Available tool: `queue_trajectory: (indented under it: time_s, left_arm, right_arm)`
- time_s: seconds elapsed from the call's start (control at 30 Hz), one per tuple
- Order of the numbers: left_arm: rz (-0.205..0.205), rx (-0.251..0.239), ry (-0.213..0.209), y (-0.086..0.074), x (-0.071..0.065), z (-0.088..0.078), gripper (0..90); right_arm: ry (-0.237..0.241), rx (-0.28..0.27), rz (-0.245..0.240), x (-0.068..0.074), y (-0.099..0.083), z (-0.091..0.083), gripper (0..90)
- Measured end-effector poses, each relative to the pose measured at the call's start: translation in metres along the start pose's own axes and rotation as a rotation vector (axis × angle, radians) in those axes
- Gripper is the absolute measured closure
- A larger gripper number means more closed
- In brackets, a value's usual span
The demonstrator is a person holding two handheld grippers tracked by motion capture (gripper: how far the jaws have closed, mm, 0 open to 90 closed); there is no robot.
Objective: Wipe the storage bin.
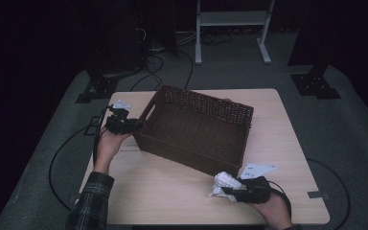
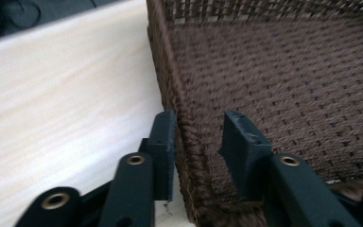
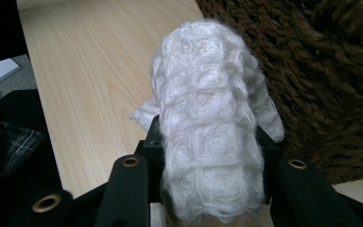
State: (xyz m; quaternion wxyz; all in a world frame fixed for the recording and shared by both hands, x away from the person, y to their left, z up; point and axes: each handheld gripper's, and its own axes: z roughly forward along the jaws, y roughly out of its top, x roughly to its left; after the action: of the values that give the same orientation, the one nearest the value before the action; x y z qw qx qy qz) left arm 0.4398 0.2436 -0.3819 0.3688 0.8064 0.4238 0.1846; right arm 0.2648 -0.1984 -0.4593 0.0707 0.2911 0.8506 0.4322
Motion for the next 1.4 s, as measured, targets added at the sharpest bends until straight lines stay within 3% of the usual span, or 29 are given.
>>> queue_trajectory:
  time_s: [0.07,0.13,0.27,0.43,0.67,0.87,1.07,1.4]
  left_arm:
    - [0.018,-0.038,-0.008,-0.001,0.000,-0.009,65.9]
    - [0.030,-0.081,0.000,-0.004,0.000,-0.019,74.5]
    - [0.021,-0.097,0.027,-0.015,0.008,-0.028,90.0]
    - [0.009,-0.091,0.005,-0.029,0.014,-0.021,90.0]
    - [0.035,-0.079,-0.019,-0.034,0.011,-0.020,90.0]
    - [0.050,-0.094,-0.048,-0.037,0.000,-0.024,90.0]
    - [0.080,-0.081,-0.066,-0.037,-0.014,-0.031,90.0]
    - [0.101,-0.099,-0.137,-0.045,-0.035,-0.036,90.0]
  right_arm:
    - [-0.001,-0.001,0.003,0.000,-0.001,0.000,61.0]
    - [-0.002,0.001,0.001,0.000,-0.001,-0.002,61.1]
    - [-0.005,-0.007,-0.001,0.001,-0.001,-0.004,61.0]
    - [-0.007,-0.001,0.000,0.002,-0.002,-0.003,61.0]
    - [-0.010,0.001,0.004,0.001,-0.003,-0.002,61.1]
    - [-0.015,0.000,0.008,0.000,-0.003,-0.003,61.0]
    - [-0.024,-0.001,0.013,-0.001,-0.005,-0.006,61.0]
    - [-0.050,-0.008,0.028,-0.006,-0.012,-0.016,61.0]
